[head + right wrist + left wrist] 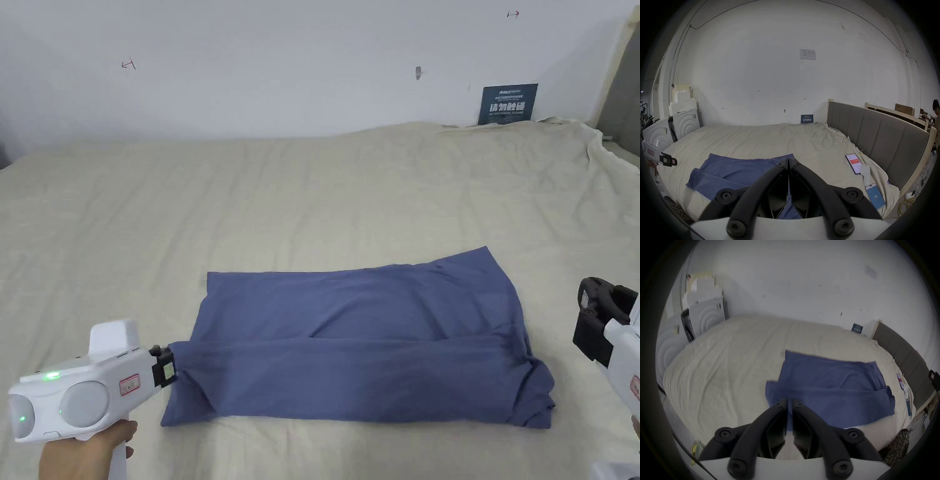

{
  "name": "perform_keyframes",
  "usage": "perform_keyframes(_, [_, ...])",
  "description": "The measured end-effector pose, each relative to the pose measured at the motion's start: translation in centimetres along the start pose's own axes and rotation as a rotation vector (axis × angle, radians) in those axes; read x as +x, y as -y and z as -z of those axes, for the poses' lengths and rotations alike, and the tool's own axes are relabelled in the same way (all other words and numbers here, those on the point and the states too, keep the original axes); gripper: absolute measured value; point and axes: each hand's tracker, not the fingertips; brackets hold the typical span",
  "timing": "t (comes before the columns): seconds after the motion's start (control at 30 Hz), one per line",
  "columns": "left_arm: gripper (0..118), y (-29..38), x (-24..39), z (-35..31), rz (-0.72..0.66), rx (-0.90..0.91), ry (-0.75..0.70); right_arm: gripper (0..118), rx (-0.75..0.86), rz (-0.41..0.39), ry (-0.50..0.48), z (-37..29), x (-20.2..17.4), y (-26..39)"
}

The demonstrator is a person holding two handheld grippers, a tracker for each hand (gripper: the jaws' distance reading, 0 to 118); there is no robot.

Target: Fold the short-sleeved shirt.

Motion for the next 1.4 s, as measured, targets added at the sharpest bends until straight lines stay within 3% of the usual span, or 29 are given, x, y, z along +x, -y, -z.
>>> perform_keyframes(0.07, [49,0.3,-0.5,1.2,-0.024,-0.059,0.006,0,-0.011,0.003,-0.005,0.3,0.1,0.2])
perform_keyframes(0.1, [71,0.6,-0.7,1.7,-0.042,-0.054,0.01,0,-0.016,0.003,-0.004,0.4,0.1,0.3])
perform_keyframes(0.13, [81,1.0,-1.1,2.6,-0.056,-0.057,0.013,0,-0.022,0.001,-0.003,0.6,-0.1,0.5])
perform_keyframes(0.2, [87,1.7,-1.3,4.1,-0.06,-0.128,-0.014,0,-0.038,0.003,-0.003,1.1,0.0,0.8])
perform_keyframes(0.43, [86,3.7,-1.7,8.4,-0.019,-0.245,-0.099,0,-0.088,0.013,-0.003,2.5,0.0,1.8])
perform_keyframes(0.53, [75,4.1,-1.7,9.3,-0.01,-0.268,-0.094,0,-0.106,0.013,0.0,3.0,0.0,2.2])
perform_keyframes(0.57, [65,4.1,-1.7,9.7,-0.01,-0.28,-0.093,0,-0.112,0.017,-0.002,3.1,0.0,2.2])
perform_keyframes(0.63, [22,4.1,-1.6,9.7,-0.013,-0.296,-0.082,0,-0.123,0.02,-0.001,3.3,-0.1,2.4])
perform_keyframes(0.67, [15,4.1,-1.4,9.6,-0.011,-0.287,-0.053,0,-0.129,0.021,-0.001,3.5,0.0,2.5])
perform_keyframes(0.87, [3,3.4,-0.8,9.1,0.052,-0.261,-0.038,4,-0.286,0.048,-0.001,5.7,0.4,4.8])
perform_keyframes(0.93, [3,2.9,-1.0,8.6,0.037,-0.238,-0.023,38,-0.361,0.038,-0.005,7.0,0.6,6.3])
perform_keyframes(1.0, [3,2.4,-1.0,7.9,0.035,-0.221,-0.011,81,-0.431,0.065,-0.009,8.3,0.7,8.2])
perform_keyframes(1.03, [3,2.2,-0.9,7.6,0.04,-0.213,-0.007,89,-0.476,0.083,-0.013,9.0,0.7,9.1])
perform_keyframes(1.27, [2,1.6,-1.4,6.7,0.036,-0.181,0.01,86,-0.639,0.131,0.019,12.2,0.8,14.5])
perform_keyframes(1.33, [2,1.6,-1.6,6.7,0.032,-0.183,0.009,68,-0.656,0.138,0.016,12.3,0.8,15.1])
perform_keyframes(1.37, [2,1.7,-1.7,6.8,0.03,-0.184,0.009,55,-0.665,0.144,0.008,12.4,0.8,15.4])
perform_keyframes(1.4, [2,1.7,-1.9,7.0,0.029,-0.185,0.008,35,-0.669,0.15,0.001,12.4,0.7,15.7])
